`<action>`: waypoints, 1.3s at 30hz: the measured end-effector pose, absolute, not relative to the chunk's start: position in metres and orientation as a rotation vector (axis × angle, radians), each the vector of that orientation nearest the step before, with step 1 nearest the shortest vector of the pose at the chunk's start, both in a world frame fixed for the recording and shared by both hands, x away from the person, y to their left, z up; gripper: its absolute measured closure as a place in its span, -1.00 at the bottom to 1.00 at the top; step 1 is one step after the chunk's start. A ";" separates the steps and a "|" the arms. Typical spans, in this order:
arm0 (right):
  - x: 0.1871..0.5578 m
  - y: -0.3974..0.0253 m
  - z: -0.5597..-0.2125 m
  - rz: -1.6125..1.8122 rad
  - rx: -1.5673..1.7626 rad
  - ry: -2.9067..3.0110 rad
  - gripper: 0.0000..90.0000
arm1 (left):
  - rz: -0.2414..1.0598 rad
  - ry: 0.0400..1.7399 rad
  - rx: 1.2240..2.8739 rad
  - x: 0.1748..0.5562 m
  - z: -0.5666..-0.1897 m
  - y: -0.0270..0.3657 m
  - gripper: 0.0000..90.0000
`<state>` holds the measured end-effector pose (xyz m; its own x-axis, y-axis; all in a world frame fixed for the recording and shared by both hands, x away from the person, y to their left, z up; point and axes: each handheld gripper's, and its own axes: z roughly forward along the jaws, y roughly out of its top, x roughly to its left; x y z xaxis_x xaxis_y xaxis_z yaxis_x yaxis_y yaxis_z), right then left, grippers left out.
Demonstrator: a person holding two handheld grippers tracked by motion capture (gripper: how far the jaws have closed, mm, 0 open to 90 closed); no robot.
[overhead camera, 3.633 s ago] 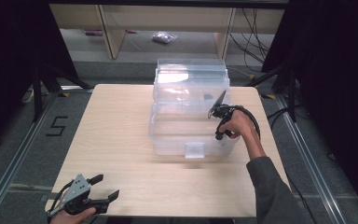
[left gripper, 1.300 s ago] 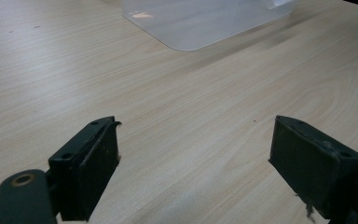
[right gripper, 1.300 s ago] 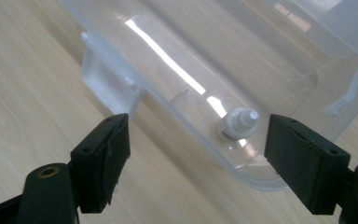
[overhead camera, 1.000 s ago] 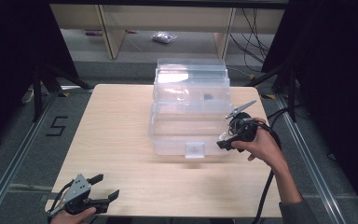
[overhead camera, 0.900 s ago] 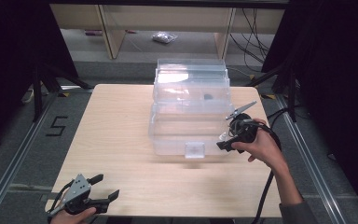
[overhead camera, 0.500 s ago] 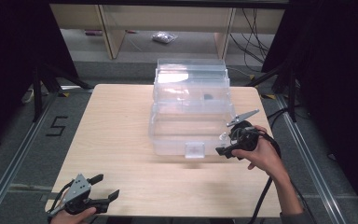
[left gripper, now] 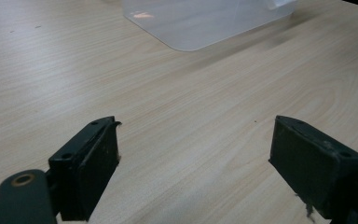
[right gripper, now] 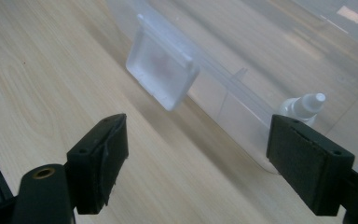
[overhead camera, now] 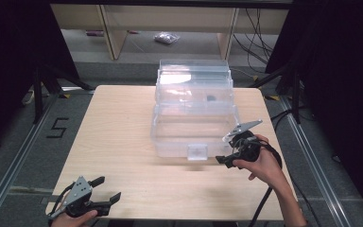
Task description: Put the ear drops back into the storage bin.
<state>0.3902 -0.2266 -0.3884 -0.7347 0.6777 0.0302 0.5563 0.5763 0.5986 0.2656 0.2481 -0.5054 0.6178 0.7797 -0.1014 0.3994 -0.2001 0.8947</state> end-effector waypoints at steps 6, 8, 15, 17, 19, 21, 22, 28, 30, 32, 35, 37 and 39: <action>0.384 -0.225 -0.395 0.909 1.030 2.592 -0.52 | 0.465 0.952 1.818 0.266 -0.505 0.248 -0.67; 0.384 -0.225 -0.396 0.921 1.008 2.590 -0.52 | 0.465 0.951 1.818 0.266 -0.505 0.248 -0.67; 0.375 -0.222 -0.403 0.978 0.988 2.561 -0.52 | 0.466 0.948 1.825 0.266 -0.505 0.249 -0.67; 0.373 -0.220 -0.405 0.998 0.949 2.543 -0.52 | 0.468 0.942 1.833 0.266 -0.505 0.249 -0.67; 0.370 -0.219 -0.408 1.007 0.955 2.563 -0.52 | 0.472 0.935 1.832 0.266 -0.505 0.249 -0.67; 0.367 -0.217 -0.411 1.008 0.962 2.547 -0.52 | 0.471 0.938 1.836 0.265 -0.505 0.249 -0.67; 0.366 -0.216 -0.412 1.010 0.961 2.549 -0.52 | 0.464 0.934 1.829 0.266 -0.505 0.249 -0.67; 0.361 -0.216 -0.422 1.024 0.969 2.550 -0.55 | 0.466 0.930 1.831 0.266 -0.505 0.249 -0.67; 0.360 -0.217 -0.425 1.019 0.974 2.563 -0.55 | 0.471 0.931 1.823 0.266 -0.505 0.249 -0.67; 0.358 -0.218 -0.429 1.025 1.002 2.542 -0.54 | 0.468 0.931 1.827 0.266 -0.505 0.249 -0.67; 0.355 -0.221 -0.432 1.035 1.045 2.515 -0.55 | 0.467 0.929 1.831 0.266 -0.505 0.249 -0.67; 0.354 -0.221 -0.436 1.028 1.094 2.534 -0.56 | 0.471 0.930 1.825 0.266 -0.505 0.249 -0.67; 0.351 -0.219 -0.440 1.042 1.122 2.516 -0.56 | 0.469 0.928 1.830 0.266 -0.505 0.249 -0.67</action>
